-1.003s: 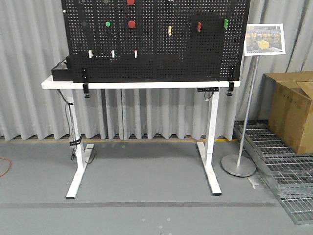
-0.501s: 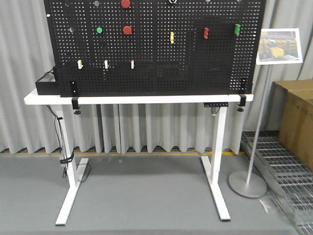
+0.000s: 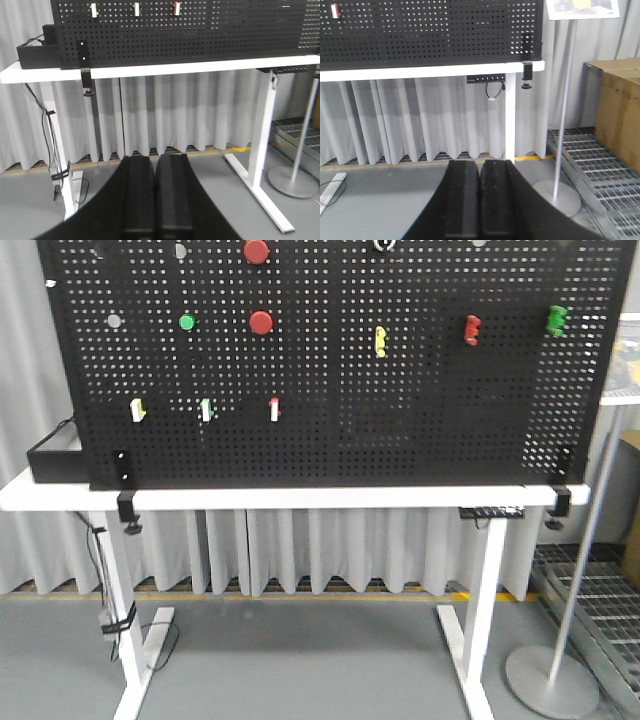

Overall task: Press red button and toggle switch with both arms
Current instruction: 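Drive the base forward toward the black pegboard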

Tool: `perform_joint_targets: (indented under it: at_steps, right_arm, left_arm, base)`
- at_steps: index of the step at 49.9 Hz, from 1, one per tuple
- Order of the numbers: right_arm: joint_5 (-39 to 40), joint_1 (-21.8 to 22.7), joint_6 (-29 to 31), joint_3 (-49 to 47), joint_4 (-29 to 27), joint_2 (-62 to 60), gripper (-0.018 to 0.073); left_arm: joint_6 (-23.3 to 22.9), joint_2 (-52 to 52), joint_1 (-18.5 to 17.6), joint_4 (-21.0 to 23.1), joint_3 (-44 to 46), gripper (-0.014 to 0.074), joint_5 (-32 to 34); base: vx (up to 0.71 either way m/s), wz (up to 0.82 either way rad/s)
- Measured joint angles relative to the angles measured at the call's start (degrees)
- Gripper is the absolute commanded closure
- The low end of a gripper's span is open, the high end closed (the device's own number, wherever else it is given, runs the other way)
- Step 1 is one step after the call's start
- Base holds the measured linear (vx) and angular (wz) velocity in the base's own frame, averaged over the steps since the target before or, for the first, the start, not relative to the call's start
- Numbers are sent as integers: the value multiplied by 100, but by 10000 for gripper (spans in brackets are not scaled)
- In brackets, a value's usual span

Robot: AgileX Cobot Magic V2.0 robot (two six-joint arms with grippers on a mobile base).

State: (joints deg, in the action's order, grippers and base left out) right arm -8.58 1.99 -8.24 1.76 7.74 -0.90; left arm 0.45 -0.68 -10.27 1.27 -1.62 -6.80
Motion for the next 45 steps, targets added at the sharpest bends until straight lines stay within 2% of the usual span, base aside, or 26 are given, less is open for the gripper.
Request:
perform_joint_targets:
  at_steps: [45]
  right_arm:
    - [0, 0, 0, 0, 0, 0, 562]
  left_arm:
    - [0, 0, 0, 0, 0, 594, 0]
  base:
    - [43, 2]
